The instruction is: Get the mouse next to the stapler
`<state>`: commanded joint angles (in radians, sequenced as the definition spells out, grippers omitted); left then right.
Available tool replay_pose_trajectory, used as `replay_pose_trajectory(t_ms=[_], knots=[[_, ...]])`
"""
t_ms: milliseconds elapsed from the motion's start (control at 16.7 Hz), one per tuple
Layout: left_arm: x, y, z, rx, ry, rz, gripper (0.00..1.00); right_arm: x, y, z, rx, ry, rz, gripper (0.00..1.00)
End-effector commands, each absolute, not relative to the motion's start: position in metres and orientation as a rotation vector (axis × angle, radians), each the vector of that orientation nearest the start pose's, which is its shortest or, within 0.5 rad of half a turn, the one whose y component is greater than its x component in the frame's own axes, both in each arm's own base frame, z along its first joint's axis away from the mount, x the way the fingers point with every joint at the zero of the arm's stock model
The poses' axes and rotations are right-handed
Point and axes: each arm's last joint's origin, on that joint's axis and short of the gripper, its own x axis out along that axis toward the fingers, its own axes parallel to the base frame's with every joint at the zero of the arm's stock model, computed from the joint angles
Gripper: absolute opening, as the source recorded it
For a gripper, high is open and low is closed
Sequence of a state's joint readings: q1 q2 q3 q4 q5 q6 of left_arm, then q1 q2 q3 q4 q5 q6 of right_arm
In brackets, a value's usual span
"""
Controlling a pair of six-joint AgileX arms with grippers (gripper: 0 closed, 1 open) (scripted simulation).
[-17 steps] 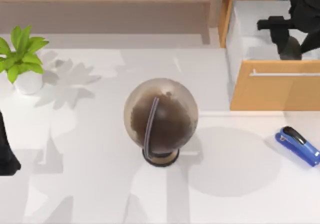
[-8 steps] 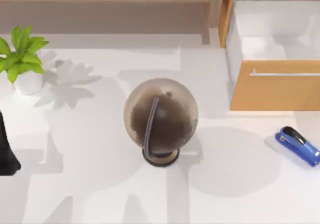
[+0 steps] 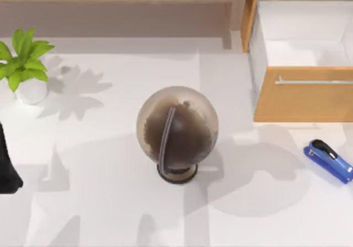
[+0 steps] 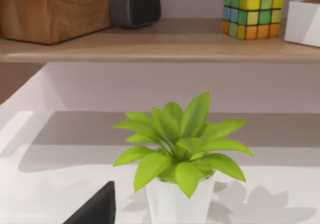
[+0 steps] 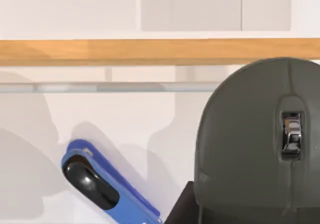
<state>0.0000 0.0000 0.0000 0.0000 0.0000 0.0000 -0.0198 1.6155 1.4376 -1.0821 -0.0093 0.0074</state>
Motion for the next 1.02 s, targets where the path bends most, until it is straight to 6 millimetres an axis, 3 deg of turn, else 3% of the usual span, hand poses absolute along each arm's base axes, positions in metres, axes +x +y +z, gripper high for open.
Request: replay_pose_trajectory(t_ms=[300, 660, 840, 1020], knots=[[0.106, -0.001, 0.16, 0.0, 0.0, 0.0, 1.0, 0.299, -0.016, 0.231, 0.021, 1.368, -0.006, 0.0], [0.106, -0.001, 0.16, 0.0, 0.0, 0.0, 1.0, 0.296, -0.027, 0.17, 0.019, 1.459, -0.004, 0.0], [0.106, -0.001, 0.16, 0.0, 0.0, 0.0, 1.0, 0.298, -0.031, 0.157, 0.018, 1.468, -0.007, 0.0], [0.106, -0.001, 0.16, 0.0, 0.0, 0.0, 1.0, 0.298, -0.031, 0.156, 0.018, 1.468, -0.007, 0.0]])
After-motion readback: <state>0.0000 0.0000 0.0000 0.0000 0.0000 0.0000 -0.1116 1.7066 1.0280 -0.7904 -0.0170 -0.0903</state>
